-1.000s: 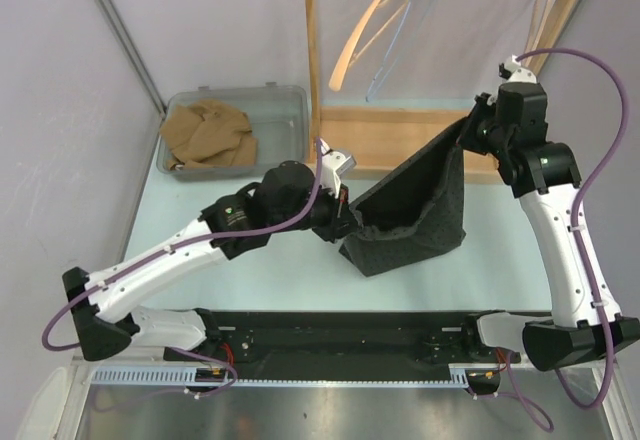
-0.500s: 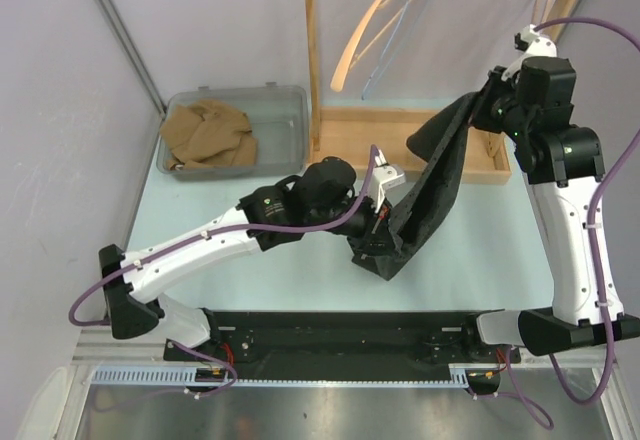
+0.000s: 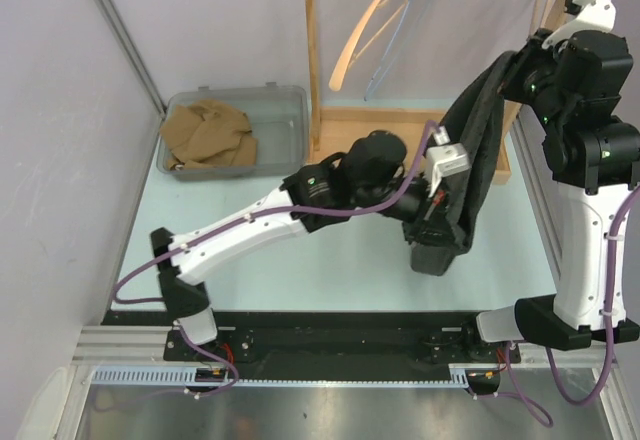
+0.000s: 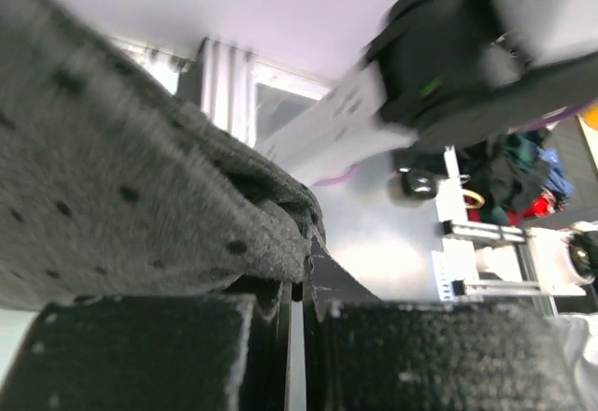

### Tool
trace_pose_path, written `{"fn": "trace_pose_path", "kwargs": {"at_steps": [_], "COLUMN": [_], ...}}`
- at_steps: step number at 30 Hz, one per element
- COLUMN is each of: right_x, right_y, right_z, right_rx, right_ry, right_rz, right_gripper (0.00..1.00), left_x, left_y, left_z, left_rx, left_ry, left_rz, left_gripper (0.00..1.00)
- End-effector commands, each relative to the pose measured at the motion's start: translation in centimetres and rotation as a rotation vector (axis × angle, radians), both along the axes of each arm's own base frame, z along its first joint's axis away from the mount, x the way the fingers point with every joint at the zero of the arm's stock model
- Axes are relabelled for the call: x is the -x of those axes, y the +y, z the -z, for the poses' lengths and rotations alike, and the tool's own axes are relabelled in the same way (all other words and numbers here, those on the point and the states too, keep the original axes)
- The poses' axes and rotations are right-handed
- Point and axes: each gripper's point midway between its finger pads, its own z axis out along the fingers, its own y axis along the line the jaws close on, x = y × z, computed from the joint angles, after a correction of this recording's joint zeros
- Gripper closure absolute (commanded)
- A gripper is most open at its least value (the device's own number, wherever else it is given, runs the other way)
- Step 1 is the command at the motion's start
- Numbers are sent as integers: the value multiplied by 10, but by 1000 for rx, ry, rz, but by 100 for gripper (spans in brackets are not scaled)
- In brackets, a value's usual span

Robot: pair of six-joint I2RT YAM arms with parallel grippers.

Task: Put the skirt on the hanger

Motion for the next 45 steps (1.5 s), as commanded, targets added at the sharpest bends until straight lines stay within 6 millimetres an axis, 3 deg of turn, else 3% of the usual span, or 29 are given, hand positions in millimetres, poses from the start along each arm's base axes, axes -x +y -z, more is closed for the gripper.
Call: {"fn": "trace_pose_path", "kwargs": {"at_steps": [1,3,8,12,15,16,19,22,26,28,29,32,33,35,36,40,41,42,43,44,45], "right_x": [-10,-13,-10,-13,-12,-12,-9,-8,-5,-3,-1,0,2,-3,-1,-16,-19,-31,-38,-39,-46], "right_y": [-5,0,11,29,43,46,42,33,14,4,0,-15,-17,-16,-15,11,33,43,56,83,96], "right_z": [-38,-31,-18,-9,-8,-8,-7,-1,11,13,12,6,-5,-5,-17,-13,-8,2,16,26,41], "right_rx": [-18,-22,-41,-49,-44,-43,-44,-44,-46,-44,-42,-25,-20,-1,0,-2,13,40,55,69,77], "right_ry": [-136,-125,-114,-89,-89,-89,-91,-76,-48,-47,-50,-59,-83,-75,-100,-82,-73,-49,-19,1,30], "right_rz": [23,-5,-65,-152,-198,-204,-184,-151,-97,-68,-59,-2,5,-5,-15,-117,-158,-164,-183,-237,-257], "right_gripper": [100,100,100,100,100,100,100,100,100,100,100,100,100,100,100,100,100,100,100,100,100], "left_x": [29,26,21,7,-16,-20,-29,-25,-19,-13,-13,-6,-5,1,5,5,5,3,5,3,-1], "left_y": [-8,-10,7,41,62,75,89,83,56,44,33,20,13,7,5,11,15,15,27,31,32], "left_z": [-48,-46,-37,-32,-27,-33,-40,-41,-27,-31,-22,-35,-40,-46,-52,-44,-38,-7,-12,-1,40], "left_rx": [77,67,44,9,-35,-33,-28,-12,-20,5,-13,10,14,24,35,20,9,-39,-16,-28,-73], "left_ry": [-11,-16,-40,-90,-123,-134,-148,-125,-70,-51,-39,-43,-50,-60,-63,-52,-42,-18,-12,32,73], "left_rz": [174,163,86,-67,-214,-253,-312,-288,-218,-169,-151,-105,-89,-57,-45,-70,-85,-103,-125,-160,-186], "left_gripper": [100,100,100,100,100,100,100,100,100,100,100,100,100,100,100,100,100,100,100,100,100]}}
